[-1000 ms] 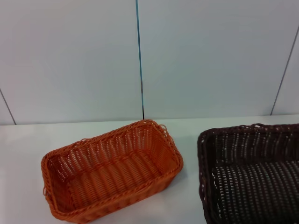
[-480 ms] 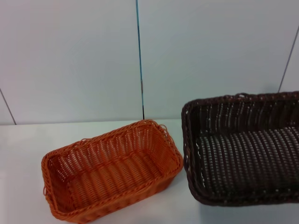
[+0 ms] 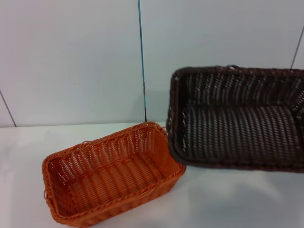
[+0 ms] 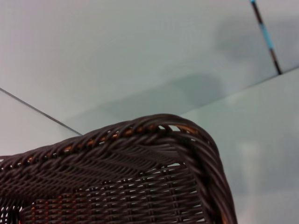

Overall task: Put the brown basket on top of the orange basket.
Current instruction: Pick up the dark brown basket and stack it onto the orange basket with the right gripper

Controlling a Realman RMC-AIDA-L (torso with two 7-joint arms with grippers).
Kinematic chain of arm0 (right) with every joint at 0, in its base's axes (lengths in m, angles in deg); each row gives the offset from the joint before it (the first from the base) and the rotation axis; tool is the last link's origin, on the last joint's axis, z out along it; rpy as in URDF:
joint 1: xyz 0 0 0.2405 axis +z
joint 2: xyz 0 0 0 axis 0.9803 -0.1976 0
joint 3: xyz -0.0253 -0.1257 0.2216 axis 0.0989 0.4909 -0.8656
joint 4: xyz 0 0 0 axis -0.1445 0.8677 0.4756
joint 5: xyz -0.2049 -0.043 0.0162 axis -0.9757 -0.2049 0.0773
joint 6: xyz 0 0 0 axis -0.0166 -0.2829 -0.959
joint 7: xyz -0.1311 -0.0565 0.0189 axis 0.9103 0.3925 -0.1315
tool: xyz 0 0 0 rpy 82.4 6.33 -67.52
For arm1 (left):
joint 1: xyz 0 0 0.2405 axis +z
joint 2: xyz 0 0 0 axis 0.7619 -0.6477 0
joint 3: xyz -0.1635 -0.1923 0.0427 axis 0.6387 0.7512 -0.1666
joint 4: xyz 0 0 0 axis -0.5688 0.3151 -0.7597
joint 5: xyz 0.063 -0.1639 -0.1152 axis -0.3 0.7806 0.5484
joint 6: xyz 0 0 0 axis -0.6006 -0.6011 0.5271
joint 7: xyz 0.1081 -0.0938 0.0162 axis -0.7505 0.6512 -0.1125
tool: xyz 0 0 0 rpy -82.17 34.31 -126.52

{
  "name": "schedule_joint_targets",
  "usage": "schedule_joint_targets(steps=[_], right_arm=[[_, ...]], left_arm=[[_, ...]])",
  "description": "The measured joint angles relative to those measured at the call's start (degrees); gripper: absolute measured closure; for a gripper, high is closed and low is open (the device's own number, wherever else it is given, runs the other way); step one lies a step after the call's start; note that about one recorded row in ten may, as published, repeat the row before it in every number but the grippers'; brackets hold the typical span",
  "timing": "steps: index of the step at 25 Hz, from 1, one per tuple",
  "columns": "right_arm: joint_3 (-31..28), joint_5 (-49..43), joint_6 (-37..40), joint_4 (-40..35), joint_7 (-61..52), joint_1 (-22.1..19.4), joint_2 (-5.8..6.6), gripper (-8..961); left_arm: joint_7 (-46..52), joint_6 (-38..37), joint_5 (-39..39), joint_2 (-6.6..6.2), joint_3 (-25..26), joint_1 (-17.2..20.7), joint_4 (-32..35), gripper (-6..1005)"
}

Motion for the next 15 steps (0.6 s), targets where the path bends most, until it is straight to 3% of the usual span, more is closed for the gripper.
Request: schedule_joint_targets(steps=[15], right_arm=[[11.5, 2.0, -9.8, -8.9, -2.3, 6.6, 0.36, 817]], left_arm=[[0.1, 0.0, -0.2, 0.67, -0.8, 0.7, -0.2, 136]])
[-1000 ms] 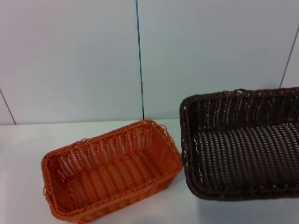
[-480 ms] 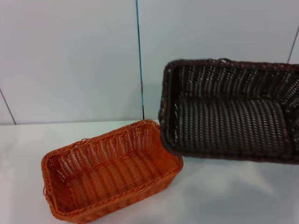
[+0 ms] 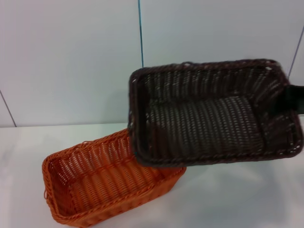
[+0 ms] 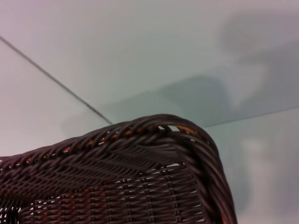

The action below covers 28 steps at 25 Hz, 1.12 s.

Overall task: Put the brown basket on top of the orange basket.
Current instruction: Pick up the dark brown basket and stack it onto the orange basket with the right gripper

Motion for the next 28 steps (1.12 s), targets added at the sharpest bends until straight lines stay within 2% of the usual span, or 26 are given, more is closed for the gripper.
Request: schedule_joint_targets(steps=[5, 12, 23, 28], right_arm=[[4.6, 0.0, -3.9, -8.4, 0.4, 4.3, 0.67, 817], [5.6, 0.0, -7.3, -10.2, 1.6, 7.2, 0.32, 817], [10.1, -0.6, -15.3, -18.7, 2.9, 11.9, 0.84, 817], [11.2, -2.3, -18.8, -21.3, 3.0, 14.3, 0.3, 818]], left_arm=[[-0.1, 0.0, 0.0, 0.2, 0.0, 0.2, -0.3, 136], [-0.1, -0.4, 0.0, 0.23, -0.1, 0.3, -0.7, 136], [-0.1, -0.4, 0.0, 0.25, -0.4, 0.2, -0.8, 137], [-0.1, -0.4, 0.0, 0.25, -0.5, 0.1, -0.8, 137]])
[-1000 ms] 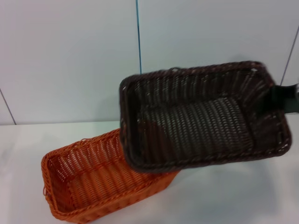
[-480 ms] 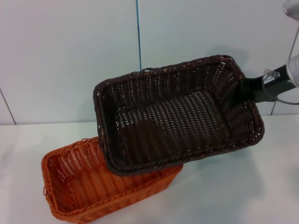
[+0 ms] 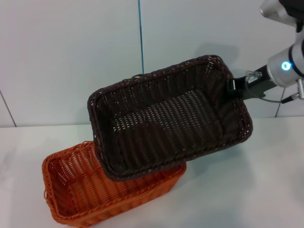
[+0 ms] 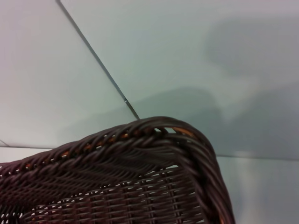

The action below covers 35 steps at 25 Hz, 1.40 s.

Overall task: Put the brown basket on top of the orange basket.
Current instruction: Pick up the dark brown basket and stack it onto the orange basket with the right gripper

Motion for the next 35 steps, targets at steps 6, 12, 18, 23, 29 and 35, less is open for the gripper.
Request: schedule_joint_targets(steps=[6, 12, 18, 23, 29, 35], right_arm=[[1.1, -0.2, -2.8, -3.2, 0.0, 2.4, -0.84, 818], [1.0, 0.4, -4.1, -4.8, 0.0, 4.1, -1.85, 818], [0.6, 5.8, -7.6, -5.6, 1.0, 3.6, -2.14, 817], [0.5, 11.9, -10.0, -6.5, 4.2, 3.0, -1.84, 817], [0.5, 13.7, -12.7, -7.5, 5.9, 3.0, -1.84, 817], [0.7, 14.9, -16.1, -10.2, 7.4, 3.6, -2.13, 818]], left_arm=[[0.0, 0.0, 0.0, 0.0, -0.3, 0.1, 0.0, 137], [-0.2, 0.4, 0.0, 0.0, -1.5, -0.3, 0.1, 137], [-1.1, 0.5, 0.0, 0.0, -1.5, -0.4, 0.1, 137], [-1.3, 0.6, 0.0, 0.0, -1.5, -0.5, 0.0, 137], [-1.4, 0.9, 0.0, 0.0, -1.5, -0.5, 0.0, 137], [-1.4, 1.1, 0.0, 0.0, -1.5, -0.5, 0.0, 137]])
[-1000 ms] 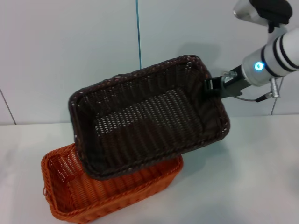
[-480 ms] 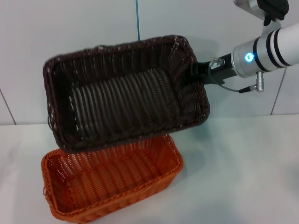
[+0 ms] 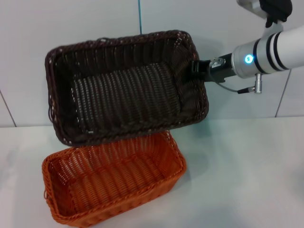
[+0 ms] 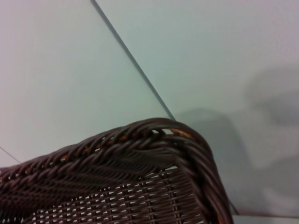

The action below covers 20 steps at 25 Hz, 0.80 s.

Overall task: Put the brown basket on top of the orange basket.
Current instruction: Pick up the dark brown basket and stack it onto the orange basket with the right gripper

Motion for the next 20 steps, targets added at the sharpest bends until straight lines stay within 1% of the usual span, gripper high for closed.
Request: schedule_joint_targets(steps=[6, 11, 16, 20], right_arm=[[0.3, 0.1, 0.2, -2.2, 0.1, 0.4, -0.47, 818], [0.1, 0.1, 2.9, -3.3, -0.1, 0.8, -0.71, 817], [-0.1, 0.5, 8.7, -3.0, -1.3, 1.4, -0.09, 817], [0.6, -0.3, 9.7, -3.3, -2.5, 1.8, 0.07, 817]], left_arm=[[0.0, 0.0, 0.0, 0.0, 0.0, 0.0, 0.0, 137], [0.0, -0.1, 0.0, 0.0, -0.1, -0.1, 0.0, 137], [0.0, -0.4, 0.0, 0.0, -0.2, -0.1, -0.1, 137], [0.0, -0.4, 0.0, 0.0, -0.3, -0.2, -0.4, 137]])
